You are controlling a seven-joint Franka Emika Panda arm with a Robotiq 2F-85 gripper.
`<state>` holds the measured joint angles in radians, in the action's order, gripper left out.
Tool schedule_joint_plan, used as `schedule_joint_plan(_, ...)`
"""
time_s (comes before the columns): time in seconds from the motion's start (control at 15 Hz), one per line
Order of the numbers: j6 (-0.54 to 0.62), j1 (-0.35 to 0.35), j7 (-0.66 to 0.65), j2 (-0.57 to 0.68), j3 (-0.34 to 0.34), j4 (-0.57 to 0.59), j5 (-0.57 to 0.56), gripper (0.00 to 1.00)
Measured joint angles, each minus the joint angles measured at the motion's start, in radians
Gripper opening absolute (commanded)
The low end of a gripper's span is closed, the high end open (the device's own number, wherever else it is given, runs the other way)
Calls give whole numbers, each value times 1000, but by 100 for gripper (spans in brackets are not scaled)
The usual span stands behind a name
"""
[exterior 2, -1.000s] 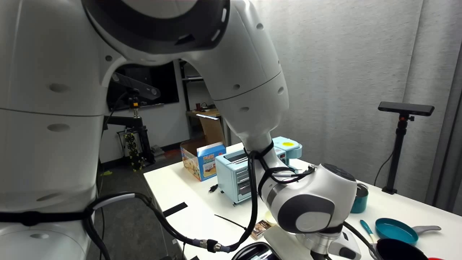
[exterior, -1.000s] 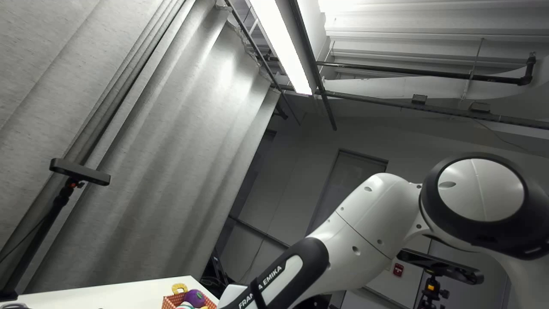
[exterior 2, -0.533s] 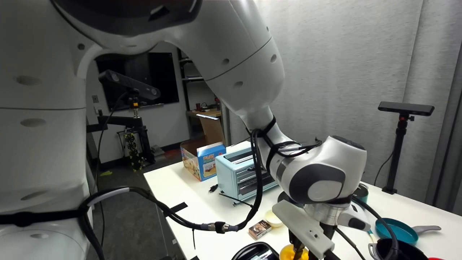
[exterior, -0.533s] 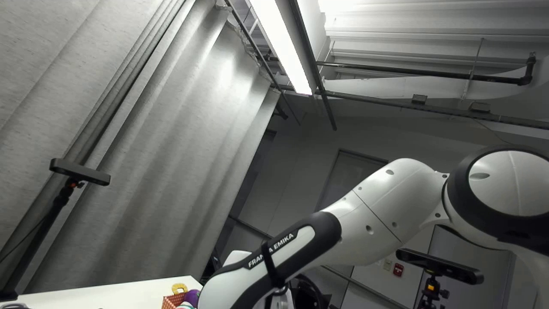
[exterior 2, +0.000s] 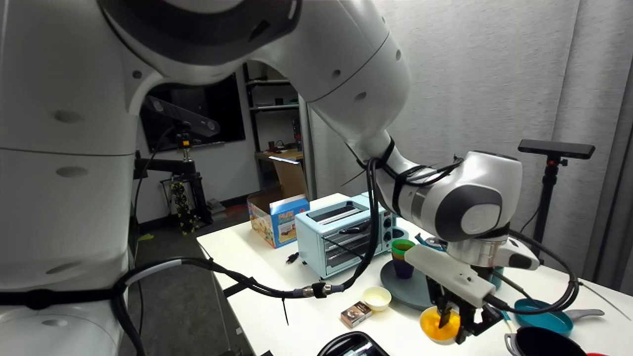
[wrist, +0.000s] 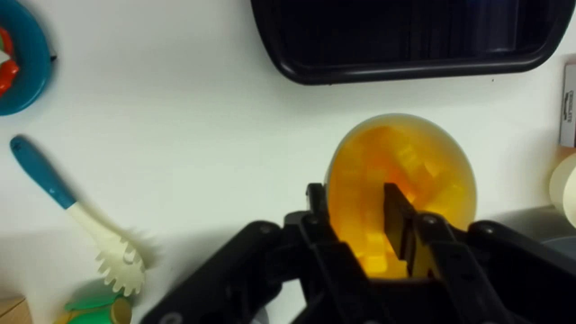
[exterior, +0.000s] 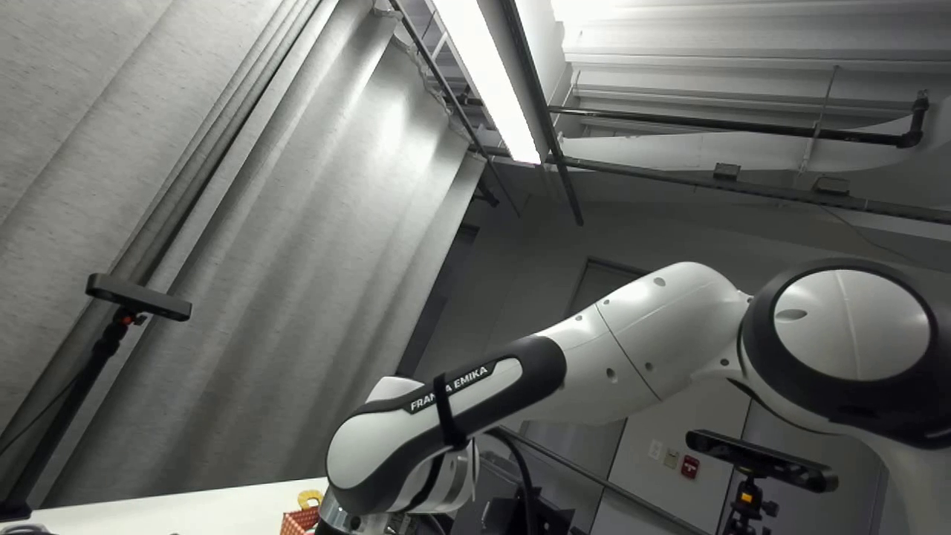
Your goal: Pour the contents in the white bowl into the black pot
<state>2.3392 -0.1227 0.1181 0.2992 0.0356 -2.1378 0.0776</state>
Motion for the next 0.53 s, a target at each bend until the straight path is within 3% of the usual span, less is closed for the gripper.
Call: schedule_joint_plan(0.53, -63, 2, -37, 123, 40, 251, -51, 10)
